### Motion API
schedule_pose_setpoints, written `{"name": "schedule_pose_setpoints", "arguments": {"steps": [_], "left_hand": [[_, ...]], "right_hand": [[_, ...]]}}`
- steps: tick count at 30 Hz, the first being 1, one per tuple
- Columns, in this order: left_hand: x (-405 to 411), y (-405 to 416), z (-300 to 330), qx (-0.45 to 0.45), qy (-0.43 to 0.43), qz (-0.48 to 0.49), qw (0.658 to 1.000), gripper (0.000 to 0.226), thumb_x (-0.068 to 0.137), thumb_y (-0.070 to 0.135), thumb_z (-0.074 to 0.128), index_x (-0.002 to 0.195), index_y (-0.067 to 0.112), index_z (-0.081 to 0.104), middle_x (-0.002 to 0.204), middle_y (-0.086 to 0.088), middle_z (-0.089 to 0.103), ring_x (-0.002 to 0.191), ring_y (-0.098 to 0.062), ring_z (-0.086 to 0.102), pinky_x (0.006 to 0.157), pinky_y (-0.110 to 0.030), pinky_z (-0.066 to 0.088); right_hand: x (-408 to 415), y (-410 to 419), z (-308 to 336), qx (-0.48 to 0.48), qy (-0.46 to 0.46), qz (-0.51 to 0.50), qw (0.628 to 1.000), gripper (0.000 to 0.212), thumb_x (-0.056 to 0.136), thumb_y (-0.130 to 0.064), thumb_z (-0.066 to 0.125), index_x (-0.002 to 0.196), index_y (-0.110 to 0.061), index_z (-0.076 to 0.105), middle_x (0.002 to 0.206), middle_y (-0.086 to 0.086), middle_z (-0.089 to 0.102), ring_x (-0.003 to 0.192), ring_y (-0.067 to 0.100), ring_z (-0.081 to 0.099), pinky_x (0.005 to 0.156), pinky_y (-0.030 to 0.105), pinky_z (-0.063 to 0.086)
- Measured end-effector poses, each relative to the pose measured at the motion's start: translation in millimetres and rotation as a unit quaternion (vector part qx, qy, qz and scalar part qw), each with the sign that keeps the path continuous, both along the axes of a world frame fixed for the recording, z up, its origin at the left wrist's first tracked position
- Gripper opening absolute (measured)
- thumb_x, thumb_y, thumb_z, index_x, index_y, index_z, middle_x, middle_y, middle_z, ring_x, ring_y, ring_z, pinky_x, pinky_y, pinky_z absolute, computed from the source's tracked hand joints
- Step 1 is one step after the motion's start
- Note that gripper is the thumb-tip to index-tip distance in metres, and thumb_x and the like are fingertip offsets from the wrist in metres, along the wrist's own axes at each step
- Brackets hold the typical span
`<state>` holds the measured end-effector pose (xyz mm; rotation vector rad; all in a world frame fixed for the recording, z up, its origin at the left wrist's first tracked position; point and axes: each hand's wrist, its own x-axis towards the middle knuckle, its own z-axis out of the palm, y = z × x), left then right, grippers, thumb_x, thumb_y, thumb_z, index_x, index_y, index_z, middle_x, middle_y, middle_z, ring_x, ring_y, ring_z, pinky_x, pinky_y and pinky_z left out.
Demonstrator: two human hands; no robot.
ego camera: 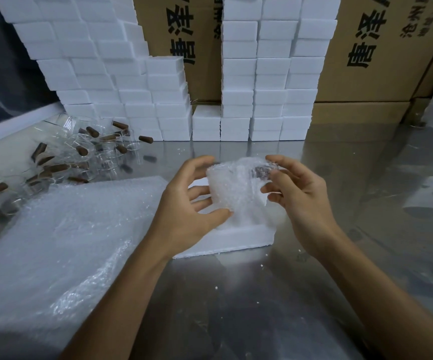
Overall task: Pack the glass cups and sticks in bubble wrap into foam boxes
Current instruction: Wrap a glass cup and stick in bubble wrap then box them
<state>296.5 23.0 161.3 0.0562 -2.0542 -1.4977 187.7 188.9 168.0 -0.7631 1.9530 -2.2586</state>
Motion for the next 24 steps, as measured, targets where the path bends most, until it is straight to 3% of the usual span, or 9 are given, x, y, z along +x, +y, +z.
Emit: {"name": "schedule_pose_setpoints", "arguments": {"steps": [7,10,12,14,16,19,21,24], "left_hand": [[2.0,3.9,5.7,0.038,-0.006,-0.044,0.998,0.069,0.069,0.015,0.073,0.131,0.033,0.051,0.124,0.002,0.063,0.107,-0.012,0.066,0.079,-0.021,0.054],[1.4,3.7,7.3,0.049,-0.009,-0.002,0.999,0.069,0.067,0.028,0.081,0.129,0.038,0.053,0.12,0.012,0.065,0.102,-0.006,0.068,0.076,-0.02,0.056],[1.3,-0.9,5.6,-0.011,-0.034,0.063,0.997,0.078,0.062,0.034,0.09,0.128,0.044,0.051,0.115,0.021,0.062,0.103,0.002,0.064,0.077,-0.018,0.055],[2.4,-6.5,3.4,-0.073,-0.071,0.101,0.99,0.08,0.061,0.036,0.093,0.126,0.047,0.049,0.109,0.027,0.058,0.101,0.016,0.054,0.071,-0.007,0.049],[3.4,-12.0,1.6,-0.109,-0.097,0.121,0.982,0.076,0.058,0.037,0.093,0.122,0.046,0.052,0.102,0.028,0.058,0.094,0.019,0.053,0.063,-0.001,0.044],[4.4,-14.2,1.9,-0.163,-0.143,0.146,0.965,0.069,0.058,0.044,0.091,0.117,0.044,0.056,0.097,0.032,0.056,0.09,0.016,0.054,0.066,-0.003,0.039],[4.5,-13.4,1.3,-0.184,-0.165,0.156,0.956,0.07,0.061,0.045,0.089,0.122,0.042,0.056,0.098,0.03,0.054,0.09,0.005,0.055,0.072,-0.012,0.04],[4.9,-12.8,0.7,-0.225,-0.181,0.171,0.942,0.076,0.066,0.041,0.088,0.133,0.035,0.053,0.109,0.018,0.055,0.103,-0.012,0.055,0.088,-0.026,0.043]], "right_hand": [[6.7,-6.1,-2.6,-0.039,0.061,-0.034,0.997,0.023,0.098,-0.002,0.054,0.114,-0.013,0.067,0.078,-0.002,0.065,0.064,0.007,0.059,0.066,0.023,0.052],[13.1,-11.9,-4.2,-0.033,0.111,-0.03,0.993,0.024,0.099,-0.003,0.055,0.113,-0.019,0.066,0.085,0.003,0.064,0.067,0.007,0.059,0.067,0.024,0.051],[17.2,-15.8,-5.9,-0.012,0.154,-0.013,0.988,0.027,0.099,-0.004,0.056,0.111,-0.027,0.065,0.091,0.006,0.067,0.073,0.013,0.062,0.071,0.029,0.053],[19.3,-18.7,-9.1,0.018,0.189,-0.003,0.982,0.029,0.098,-0.005,0.058,0.111,-0.03,0.064,0.098,-0.002,0.071,0.082,0.014,0.065,0.078,0.029,0.055],[19.1,-20.1,-13.1,0.047,0.213,0.002,0.976,0.03,0.097,-0.005,0.06,0.113,-0.029,0.065,0.104,-0.012,0.07,0.09,0.01,0.066,0.082,0.026,0.054],[14.2,-19.6,-19.0,0.087,0.204,0.003,0.975,0.027,0.095,-0.01,0.063,0.113,-0.03,0.067,0.105,-0.014,0.07,0.095,0.012,0.066,0.088,0.04,0.053],[9.0,-18.1,-21.4,0.11,0.193,0.006,0.975,0.027,0.095,-0.013,0.065,0.111,-0.034,0.067,0.104,-0.014,0.07,0.094,0.011,0.066,0.093,0.047,0.05],[5.3,-17.7,-24.8,0.131,0.187,0.027,0.973,0.028,0.094,-0.013,0.066,0.109,-0.037,0.067,0.102,-0.016,0.069,0.091,0.007,0.064,0.093,0.039,0.052]]}}
